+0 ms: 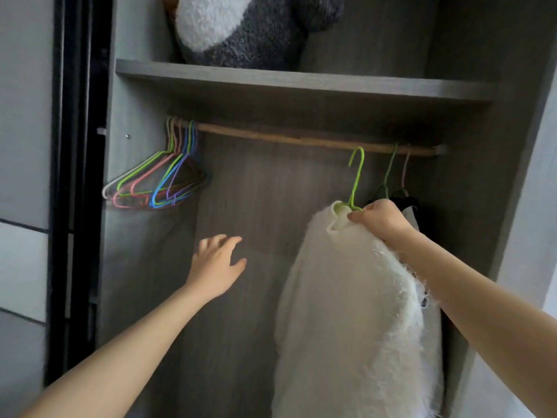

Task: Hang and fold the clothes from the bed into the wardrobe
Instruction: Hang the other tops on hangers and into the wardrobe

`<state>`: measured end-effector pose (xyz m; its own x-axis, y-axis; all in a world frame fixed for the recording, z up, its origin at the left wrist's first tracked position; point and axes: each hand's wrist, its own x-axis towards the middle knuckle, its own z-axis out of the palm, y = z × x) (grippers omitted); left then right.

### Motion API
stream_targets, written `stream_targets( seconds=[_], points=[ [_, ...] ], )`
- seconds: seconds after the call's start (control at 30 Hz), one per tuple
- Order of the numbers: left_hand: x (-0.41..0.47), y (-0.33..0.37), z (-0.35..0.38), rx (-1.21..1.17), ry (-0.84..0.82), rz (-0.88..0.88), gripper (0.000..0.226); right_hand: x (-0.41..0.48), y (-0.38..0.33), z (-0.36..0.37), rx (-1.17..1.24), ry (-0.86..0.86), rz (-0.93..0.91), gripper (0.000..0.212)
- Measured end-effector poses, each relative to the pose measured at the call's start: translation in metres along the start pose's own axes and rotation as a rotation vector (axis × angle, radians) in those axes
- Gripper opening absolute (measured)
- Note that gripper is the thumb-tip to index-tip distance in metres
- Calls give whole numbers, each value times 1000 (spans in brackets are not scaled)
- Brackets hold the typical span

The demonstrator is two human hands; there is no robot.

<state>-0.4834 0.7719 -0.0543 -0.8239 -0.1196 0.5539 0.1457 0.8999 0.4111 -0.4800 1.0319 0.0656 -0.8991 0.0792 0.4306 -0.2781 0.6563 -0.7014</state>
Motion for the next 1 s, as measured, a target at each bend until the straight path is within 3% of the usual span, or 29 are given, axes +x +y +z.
stream_targets(
  seconds=[0.33,0.47,0.67,1.0],
  points=[
    [104,-45,20,51,-20,223,55,81,-21,-2,-23,306,132,22],
    [146,-71,16,23,8,240,56,114,-22,4,-133,421,185,27],
    [174,-104,25,-34,20,251,56,145,-19,16,-370,471,287,28],
    [183,-98,37,-124,32,288,56,159,-13,27,-495,525,229,27]
  ],
)
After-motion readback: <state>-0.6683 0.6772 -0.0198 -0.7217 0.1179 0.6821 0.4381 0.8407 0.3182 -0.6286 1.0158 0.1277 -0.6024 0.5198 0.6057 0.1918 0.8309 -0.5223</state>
